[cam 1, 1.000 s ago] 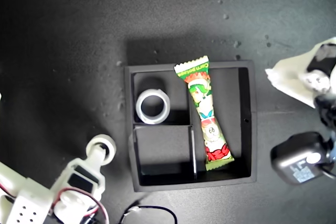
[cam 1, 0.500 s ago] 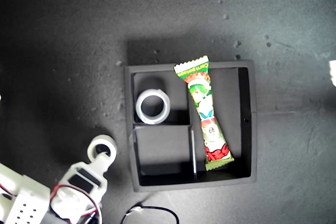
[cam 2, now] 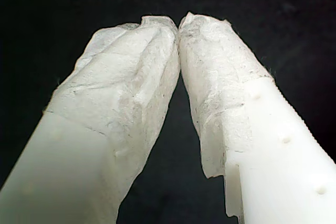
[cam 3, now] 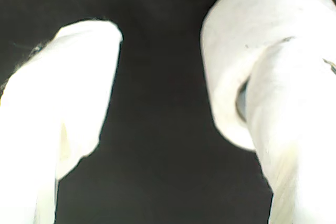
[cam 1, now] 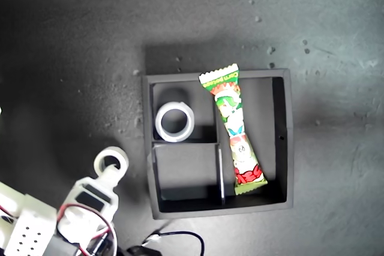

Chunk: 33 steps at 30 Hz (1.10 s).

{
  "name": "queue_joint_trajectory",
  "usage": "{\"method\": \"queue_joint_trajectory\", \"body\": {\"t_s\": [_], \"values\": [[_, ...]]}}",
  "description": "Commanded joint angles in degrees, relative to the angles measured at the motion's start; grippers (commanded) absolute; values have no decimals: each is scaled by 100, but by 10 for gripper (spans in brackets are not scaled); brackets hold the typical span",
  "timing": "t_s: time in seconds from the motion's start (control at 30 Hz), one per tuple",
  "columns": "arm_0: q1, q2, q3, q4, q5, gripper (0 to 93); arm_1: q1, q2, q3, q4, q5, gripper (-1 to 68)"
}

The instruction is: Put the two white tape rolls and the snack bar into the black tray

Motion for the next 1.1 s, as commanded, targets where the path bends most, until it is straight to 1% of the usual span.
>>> {"method": "queue_joint_trajectory", "body": {"t_s": [0.0,0.17,0.33,0.43,0.73,1.07], "values": [[88,272,-246,105,123,188,0,158,105,-211,-97,-7],[79,281,-457,185,202,181,-9,158,387,-211,-35,-7],[97,-9,-1230,826,290,181,9,158,589,-308,-18,-7],[44,-35,-1239,914,299,184,18,158,677,-387,-26,-7],[-97,-220,-940,914,193,193,-88,158,703,-457,-62,-6],[-211,-589,-782,747,220,197,-352,158,844,-809,-70,-6]]}}
